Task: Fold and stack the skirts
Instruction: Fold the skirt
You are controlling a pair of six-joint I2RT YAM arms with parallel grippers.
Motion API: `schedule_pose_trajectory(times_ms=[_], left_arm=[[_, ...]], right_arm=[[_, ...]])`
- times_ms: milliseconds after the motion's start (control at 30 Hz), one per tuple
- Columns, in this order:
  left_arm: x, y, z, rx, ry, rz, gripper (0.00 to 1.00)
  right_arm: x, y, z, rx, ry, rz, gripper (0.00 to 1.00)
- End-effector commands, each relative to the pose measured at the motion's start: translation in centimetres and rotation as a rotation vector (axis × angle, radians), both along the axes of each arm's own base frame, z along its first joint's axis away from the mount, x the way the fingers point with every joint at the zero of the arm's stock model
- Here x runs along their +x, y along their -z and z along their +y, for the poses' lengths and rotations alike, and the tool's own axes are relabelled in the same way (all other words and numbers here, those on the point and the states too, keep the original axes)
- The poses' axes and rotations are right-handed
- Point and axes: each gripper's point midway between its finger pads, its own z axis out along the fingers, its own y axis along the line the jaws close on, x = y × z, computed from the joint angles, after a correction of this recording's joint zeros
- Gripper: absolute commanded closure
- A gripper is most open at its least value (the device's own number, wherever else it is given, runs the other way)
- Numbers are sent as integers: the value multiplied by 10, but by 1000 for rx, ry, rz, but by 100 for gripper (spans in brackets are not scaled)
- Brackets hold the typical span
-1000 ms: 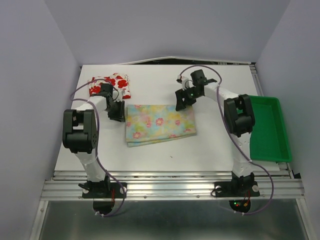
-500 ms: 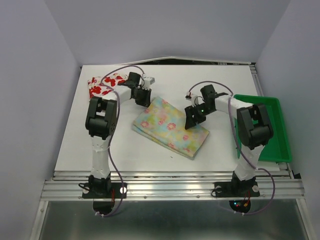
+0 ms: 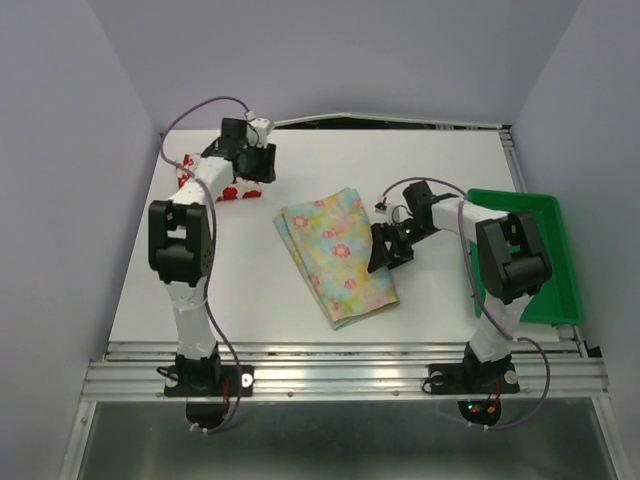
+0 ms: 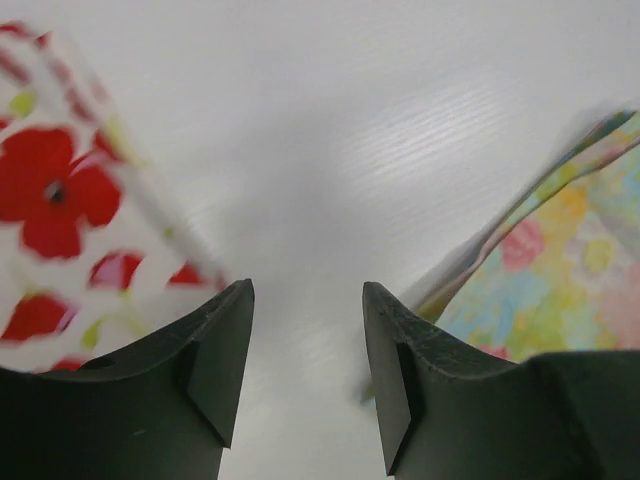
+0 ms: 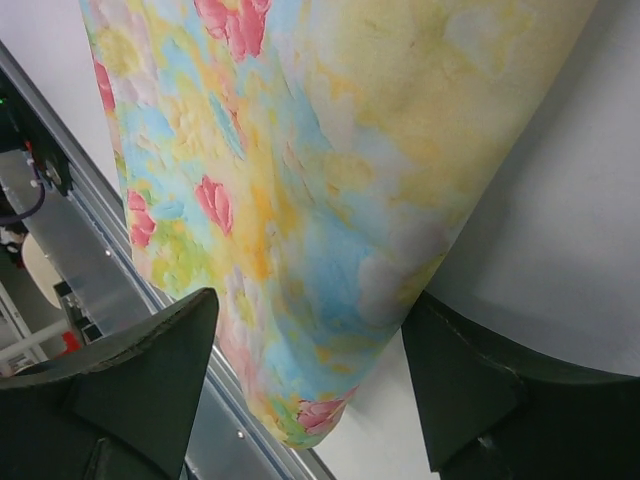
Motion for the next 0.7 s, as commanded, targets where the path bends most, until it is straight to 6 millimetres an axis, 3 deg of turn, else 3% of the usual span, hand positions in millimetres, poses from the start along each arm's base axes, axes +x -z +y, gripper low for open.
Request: schedule_pose_trajectory(times_ms=[0,67,100,167,200,400,667], left_arm=[[-56,-77,57,41,-57,-107,42],[-91,-74,57,35,-22,-64,44],[-115,-46,56,28,-3,19,46],[-140,-32,44,-41,36,83,50],[-158,-15,41,-58,48,132,53],[-178,32,26,-108,63,281,65],[-159,59,-1,-182,94,362,73]], right_arm=[[2,1,-5,-33,51,16,21],[-8,5,-4,-20,63,61,24],[-8,7,-2,-11,76,74,25],[-15,11,-1,1,96,115,26],[-14,13,0,3,107,119,26],[-24,23,2,6,181,207,27],[-25,29,13,73,279,270,28]])
